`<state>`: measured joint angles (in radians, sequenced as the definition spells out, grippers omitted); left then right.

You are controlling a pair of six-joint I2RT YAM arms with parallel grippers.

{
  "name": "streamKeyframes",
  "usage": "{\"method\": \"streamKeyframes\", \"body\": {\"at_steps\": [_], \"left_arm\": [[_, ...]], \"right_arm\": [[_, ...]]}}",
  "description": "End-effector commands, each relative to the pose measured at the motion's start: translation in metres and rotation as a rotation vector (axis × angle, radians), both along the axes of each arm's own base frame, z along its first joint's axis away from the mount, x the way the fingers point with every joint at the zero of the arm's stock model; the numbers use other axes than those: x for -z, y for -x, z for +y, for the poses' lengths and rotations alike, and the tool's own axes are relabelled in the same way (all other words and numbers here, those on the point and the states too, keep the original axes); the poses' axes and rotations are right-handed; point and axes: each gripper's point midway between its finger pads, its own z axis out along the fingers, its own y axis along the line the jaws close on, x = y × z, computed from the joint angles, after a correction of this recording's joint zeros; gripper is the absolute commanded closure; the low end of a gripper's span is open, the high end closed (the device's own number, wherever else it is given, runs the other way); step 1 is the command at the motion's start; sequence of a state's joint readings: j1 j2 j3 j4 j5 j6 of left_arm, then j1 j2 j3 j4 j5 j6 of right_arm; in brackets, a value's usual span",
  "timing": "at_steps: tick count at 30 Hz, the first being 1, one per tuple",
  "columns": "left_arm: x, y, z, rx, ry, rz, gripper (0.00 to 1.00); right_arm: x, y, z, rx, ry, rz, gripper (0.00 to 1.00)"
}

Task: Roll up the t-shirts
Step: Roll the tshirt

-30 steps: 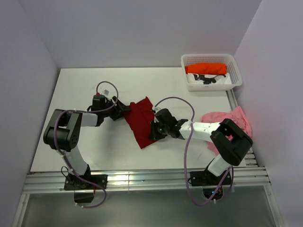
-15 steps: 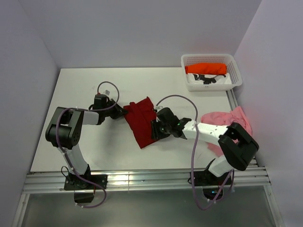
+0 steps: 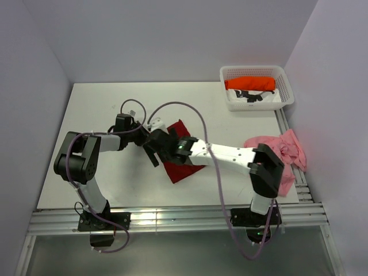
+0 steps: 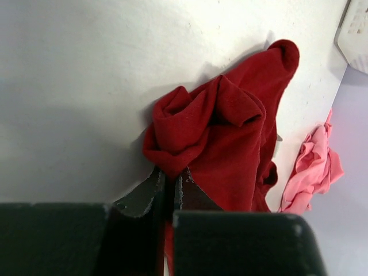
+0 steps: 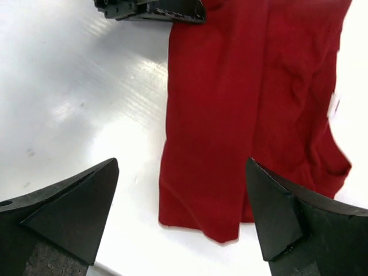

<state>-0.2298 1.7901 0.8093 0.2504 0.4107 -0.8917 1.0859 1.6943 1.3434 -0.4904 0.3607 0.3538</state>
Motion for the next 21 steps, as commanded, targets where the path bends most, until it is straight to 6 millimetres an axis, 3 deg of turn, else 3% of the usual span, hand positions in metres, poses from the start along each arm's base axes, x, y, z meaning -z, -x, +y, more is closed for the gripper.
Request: {"method": "streamKeyframes", "body": {"at_steps": [1, 2, 4, 5, 9, 21], "left_arm": [[-0.027, 0.003, -0.01, 0.064, 0.03, -0.038, 1.0], [-0.03, 0.002, -0.012, 0.069, 0.036, -0.037, 1.0], [-0.033, 0.003, -0.012, 0.07, 0.042, -0.034, 1.0], [-0.034, 0.004, -0.012, 0.067, 0.042, -0.033, 1.0], [-0.046, 0.007, -0.015, 0.077, 0.068, -0.043, 1.0], [-0.048, 0.008, -0.018, 0.092, 0.08, -0.024, 1.0]], "right_arm": [[0.008, -0.002, -0.011, 0.058, 0.225, -0.107, 0.03], [0.013, -0.005, 0.0, 0.069, 0.25, -0.121, 0.03], [0.014, -0.01, -0.001, 0.109, 0.329, -0.188, 0.03], [0.019, -0.008, 0.009, 0.106, 0.35, -0.202, 0.03], [0.033, -0.008, 0.018, 0.13, 0.407, -0.245, 0.03], [0.067, -0.012, 0.009, 0.207, 0.603, -0.4, 0.03]]}}
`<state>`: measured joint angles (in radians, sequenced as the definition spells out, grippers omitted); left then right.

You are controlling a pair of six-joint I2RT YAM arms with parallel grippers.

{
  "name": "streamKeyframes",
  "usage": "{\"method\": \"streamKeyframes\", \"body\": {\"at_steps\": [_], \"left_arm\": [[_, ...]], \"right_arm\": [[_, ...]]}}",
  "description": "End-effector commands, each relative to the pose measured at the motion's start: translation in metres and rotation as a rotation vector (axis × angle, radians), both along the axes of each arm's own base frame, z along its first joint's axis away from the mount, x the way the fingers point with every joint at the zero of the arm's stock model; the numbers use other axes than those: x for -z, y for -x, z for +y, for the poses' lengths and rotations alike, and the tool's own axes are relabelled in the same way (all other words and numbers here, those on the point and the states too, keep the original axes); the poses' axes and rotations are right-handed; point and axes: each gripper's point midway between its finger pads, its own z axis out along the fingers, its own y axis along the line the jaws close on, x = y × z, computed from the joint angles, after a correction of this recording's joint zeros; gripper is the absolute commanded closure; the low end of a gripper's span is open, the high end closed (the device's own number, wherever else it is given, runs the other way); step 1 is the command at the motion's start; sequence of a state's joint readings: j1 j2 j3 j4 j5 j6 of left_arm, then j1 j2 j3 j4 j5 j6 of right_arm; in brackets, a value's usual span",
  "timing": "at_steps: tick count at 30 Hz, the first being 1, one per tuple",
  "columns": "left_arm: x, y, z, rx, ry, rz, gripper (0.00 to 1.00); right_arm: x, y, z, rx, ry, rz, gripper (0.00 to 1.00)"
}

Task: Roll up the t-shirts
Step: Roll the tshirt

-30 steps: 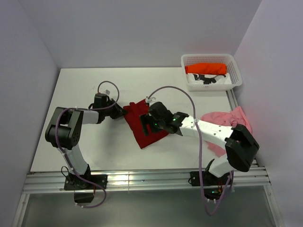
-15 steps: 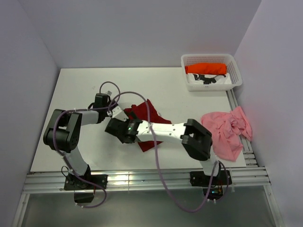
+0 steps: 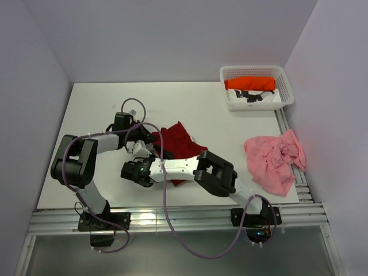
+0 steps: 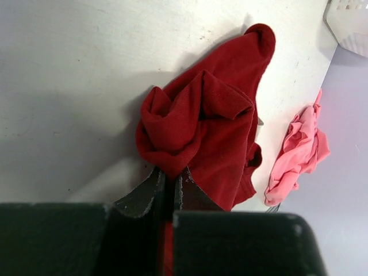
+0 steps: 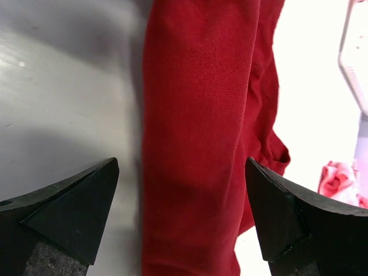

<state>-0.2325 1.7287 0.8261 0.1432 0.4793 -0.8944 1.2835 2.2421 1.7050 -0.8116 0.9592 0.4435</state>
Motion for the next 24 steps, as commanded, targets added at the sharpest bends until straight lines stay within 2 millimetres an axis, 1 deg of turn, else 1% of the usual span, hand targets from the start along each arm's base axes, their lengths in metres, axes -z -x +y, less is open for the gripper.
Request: {"method": "streamKeyframes", "body": {"at_steps": [1, 3, 4, 6, 9, 16, 20, 22, 23, 24], "left_arm": [[-0.029, -0.008, -0.01, 0.039, 0.044, -0.064, 1.0], [-0.029, -0.007, -0.01, 0.038, 0.039, -0.061, 1.0], [-0.028, -0.007, -0.009, 0.039, 0.036, -0.06, 1.0], [-0.026, -0.007, -0.008, 0.043, 0.024, -0.058, 1.0], [-0.022, -0.006, -0.006, 0.043, 0.012, -0.05, 1.0], [-0.018, -0.004, -0.005, 0.058, 0.005, -0.037, 1.0], [-0.018, -0.004, -0.004, 0.068, -0.004, -0.037, 1.0], [-0.018, -0.006, -0.004, 0.071, -0.004, -0.036, 1.0], [-0.017, -0.005, -0.004, 0.075, -0.006, -0.036, 1.0], [-0.017, -0.004, -0.004, 0.078, -0.006, -0.033, 1.0]], "right_arm": [[-0.01, -0.007, -0.004, 0.039, 0.017, -0.11, 0.04], [-0.01, -0.011, -0.005, 0.052, 0.026, -0.147, 0.05], [-0.007, -0.012, -0.007, 0.058, 0.051, -0.159, 0.06], [-0.007, -0.013, -0.011, 0.077, 0.064, -0.19, 0.09], [-0.002, -0.017, -0.016, 0.085, 0.08, -0.201, 0.14], [0.007, -0.026, -0.025, 0.093, 0.131, -0.205, 0.18], [0.012, -0.031, -0.026, 0.098, 0.143, -0.209, 0.27], [0.014, -0.032, -0.03, 0.104, 0.156, -0.211, 0.37], [0.015, -0.033, -0.031, 0.107, 0.156, -0.204, 0.44], [0.015, -0.033, -0.03, 0.107, 0.149, -0.197, 0.65]]}}
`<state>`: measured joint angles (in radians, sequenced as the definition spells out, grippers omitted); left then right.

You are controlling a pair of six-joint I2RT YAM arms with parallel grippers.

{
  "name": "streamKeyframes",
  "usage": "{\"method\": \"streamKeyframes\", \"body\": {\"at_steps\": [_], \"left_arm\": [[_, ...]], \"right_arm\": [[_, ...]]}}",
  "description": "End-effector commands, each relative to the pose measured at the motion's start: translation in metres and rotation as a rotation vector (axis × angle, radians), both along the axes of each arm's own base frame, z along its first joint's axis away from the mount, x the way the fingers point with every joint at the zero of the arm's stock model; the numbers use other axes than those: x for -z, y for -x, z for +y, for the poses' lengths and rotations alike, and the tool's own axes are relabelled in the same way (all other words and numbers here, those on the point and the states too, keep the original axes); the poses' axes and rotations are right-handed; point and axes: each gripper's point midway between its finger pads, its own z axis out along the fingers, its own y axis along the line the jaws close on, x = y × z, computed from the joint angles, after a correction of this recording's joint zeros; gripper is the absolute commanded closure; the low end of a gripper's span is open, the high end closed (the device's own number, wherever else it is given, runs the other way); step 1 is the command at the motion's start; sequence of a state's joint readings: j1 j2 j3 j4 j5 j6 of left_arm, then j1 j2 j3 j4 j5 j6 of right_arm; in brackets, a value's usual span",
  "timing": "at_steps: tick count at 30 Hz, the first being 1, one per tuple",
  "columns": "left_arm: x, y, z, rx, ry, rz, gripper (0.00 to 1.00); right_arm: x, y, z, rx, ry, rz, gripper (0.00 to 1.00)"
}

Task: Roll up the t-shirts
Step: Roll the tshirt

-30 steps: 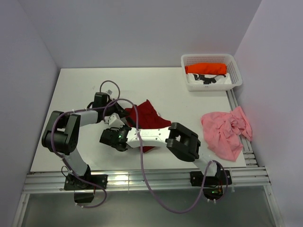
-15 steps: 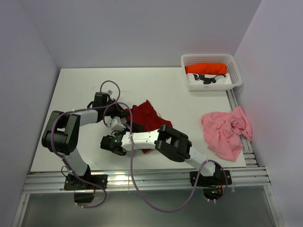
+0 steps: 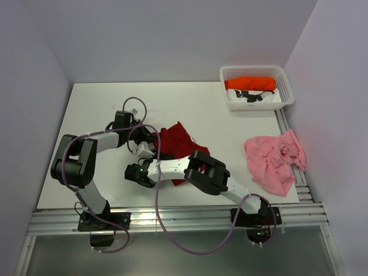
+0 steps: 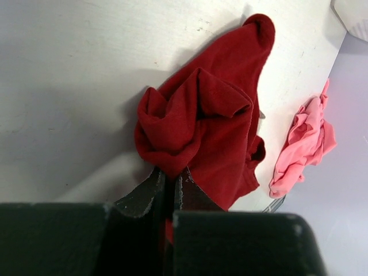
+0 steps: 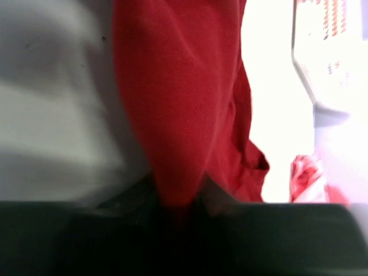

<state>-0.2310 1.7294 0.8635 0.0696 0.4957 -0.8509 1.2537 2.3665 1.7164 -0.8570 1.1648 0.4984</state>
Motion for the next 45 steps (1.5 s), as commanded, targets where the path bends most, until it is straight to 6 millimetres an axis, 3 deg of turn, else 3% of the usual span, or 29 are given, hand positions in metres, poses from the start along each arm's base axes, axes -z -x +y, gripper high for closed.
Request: {"method": "streamKeyframes", "body": {"at_steps": [1, 3, 6, 7, 8, 11, 12, 13, 15, 16, 20, 23, 24, 26, 30, 32, 33, 40, 45], "left_arm": [[-0.015, -0.007, -0.004, 0.045, 0.019, -0.048, 1.0], [-0.018, -0.008, -0.005, 0.052, 0.026, -0.059, 0.95], [-0.022, -0.007, -0.004, 0.056, 0.021, -0.065, 0.86], [-0.025, -0.01, -0.003, 0.052, 0.016, -0.072, 0.79], [-0.028, -0.011, -0.002, 0.052, 0.012, -0.079, 0.74], [-0.037, -0.016, 0.005, 0.045, 0.003, -0.098, 0.58], [-0.04, -0.019, 0.009, 0.038, 0.002, -0.106, 0.53], [-0.041, -0.021, 0.018, 0.02, 0.001, -0.09, 0.38], [-0.049, -0.026, 0.03, -0.004, 0.005, -0.104, 0.17], [-0.053, -0.029, 0.034, -0.009, 0.004, -0.115, 0.08], [-0.066, -0.029, 0.049, -0.044, -0.031, -0.147, 0.07], [-0.07, -0.023, 0.05, -0.04, -0.033, -0.165, 0.06], [-0.067, -0.018, 0.049, -0.033, -0.029, -0.165, 0.06], [-0.066, -0.014, 0.047, -0.028, -0.026, -0.173, 0.06], [-0.056, -0.005, 0.034, -0.003, -0.012, -0.171, 0.06], [-0.052, -0.003, 0.024, 0.013, 0.0, -0.182, 0.06], [-0.051, 0.001, 0.016, 0.026, 0.01, -0.191, 0.06], [-0.045, 0.014, 0.0, 0.035, 0.021, -0.225, 0.07], [-0.04, 0.023, 0.006, -0.003, 0.02, -0.264, 0.07]], "right_arm": [[-0.008, -0.008, -0.002, 0.021, -0.027, -0.036, 0.78], [-0.008, -0.007, 0.003, 0.012, -0.069, -0.002, 1.0], [-0.012, -0.001, 0.015, -0.033, -0.163, 0.094, 1.0], [-0.009, 0.004, 0.014, -0.055, -0.162, 0.133, 1.0], [-0.021, 0.003, 0.015, -0.062, -0.209, 0.147, 1.0], [-0.018, 0.005, 0.015, -0.086, -0.288, 0.227, 1.0], [-0.03, 0.003, 0.021, -0.102, -0.368, 0.236, 1.0], [-0.018, 0.012, 0.021, -0.128, -0.399, 0.323, 1.0], [-0.025, 0.003, 0.023, -0.147, -0.524, 0.373, 1.0], [-0.017, 0.005, 0.016, -0.144, -0.536, 0.41, 1.0], [-0.018, 0.005, 0.012, -0.201, -0.707, 0.547, 1.0], [-0.02, -0.002, 0.003, -0.217, -0.847, 0.617, 1.0], [-0.018, 0.007, 0.009, -0.262, -0.916, 0.694, 1.0], [-0.02, -0.001, 0.002, -0.258, -0.997, 0.726, 1.0], [-0.018, 0.013, 0.009, -0.35, -1.16, 0.883, 1.0], [-0.018, 0.011, 0.005, -0.354, -1.251, 0.921, 1.0], [-0.021, 0.02, 0.008, -0.396, -1.328, 0.981, 1.0], [-0.016, 0.014, -0.016, -0.387, -1.625, 1.139, 1.0], [-0.003, 0.002, -0.027, -0.319, -1.662, 1.159, 1.0]]}}
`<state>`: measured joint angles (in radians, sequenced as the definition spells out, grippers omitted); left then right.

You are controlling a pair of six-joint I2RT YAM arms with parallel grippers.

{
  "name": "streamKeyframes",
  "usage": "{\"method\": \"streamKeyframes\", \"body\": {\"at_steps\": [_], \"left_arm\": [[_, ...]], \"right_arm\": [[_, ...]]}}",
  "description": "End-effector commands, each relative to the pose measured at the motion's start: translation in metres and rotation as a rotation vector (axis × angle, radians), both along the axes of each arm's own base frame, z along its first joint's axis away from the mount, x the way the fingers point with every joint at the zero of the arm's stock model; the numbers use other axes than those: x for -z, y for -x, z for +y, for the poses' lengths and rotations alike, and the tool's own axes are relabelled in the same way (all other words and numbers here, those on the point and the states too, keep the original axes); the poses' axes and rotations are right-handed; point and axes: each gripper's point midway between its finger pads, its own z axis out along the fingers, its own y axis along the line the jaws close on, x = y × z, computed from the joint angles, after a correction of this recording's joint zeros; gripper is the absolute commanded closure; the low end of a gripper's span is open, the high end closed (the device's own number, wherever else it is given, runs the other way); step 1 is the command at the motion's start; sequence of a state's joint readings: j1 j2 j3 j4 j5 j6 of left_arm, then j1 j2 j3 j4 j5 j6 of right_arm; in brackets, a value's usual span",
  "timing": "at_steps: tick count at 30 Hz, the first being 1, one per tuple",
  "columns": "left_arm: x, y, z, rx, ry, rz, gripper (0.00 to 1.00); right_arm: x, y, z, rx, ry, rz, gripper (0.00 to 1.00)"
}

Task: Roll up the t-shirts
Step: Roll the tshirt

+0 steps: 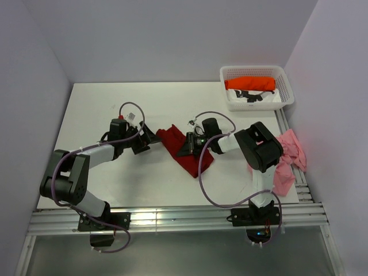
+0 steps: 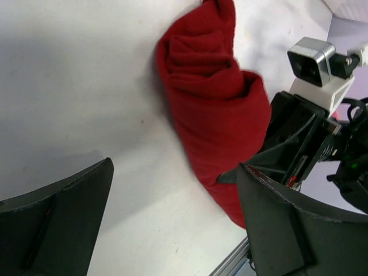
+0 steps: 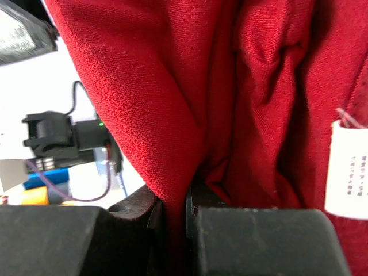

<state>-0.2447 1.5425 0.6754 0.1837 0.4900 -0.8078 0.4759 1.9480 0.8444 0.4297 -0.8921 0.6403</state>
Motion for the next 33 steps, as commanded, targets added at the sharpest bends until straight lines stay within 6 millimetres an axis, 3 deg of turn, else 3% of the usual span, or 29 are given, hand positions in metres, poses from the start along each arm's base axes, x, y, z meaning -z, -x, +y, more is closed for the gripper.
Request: {"method": "streamKeyframes", "body": {"at_steps": [1, 9, 19, 23, 33], "left_arm": [[-0.029, -0.008, 0.002, -0.042, 0.03, -0.152, 0.07], [-0.047, 0.005, -0.017, -0.018, 0.093, -0.253, 0.07], [-0.056, 0.003, -0.05, -0.009, 0.211, -0.25, 0.07], [-0.077, -0.005, -0.061, 0.008, 0.285, -0.28, 0.08], [-0.097, -0.023, -0.09, 0.05, 0.399, -0.279, 0.09]], "right_arm": [[-0.001, 0.004, 0.002, -0.043, -0.06, 0.045, 1.0], [0.009, -0.001, 0.002, -0.023, -0.06, 0.094, 1.0], [0.015, -0.004, -0.001, -0.003, -0.062, 0.121, 1.0], [0.018, -0.005, -0.003, 0.004, -0.048, 0.126, 1.0], [0.021, -0.008, -0.002, 0.007, -0.036, 0.131, 1.0]]}}
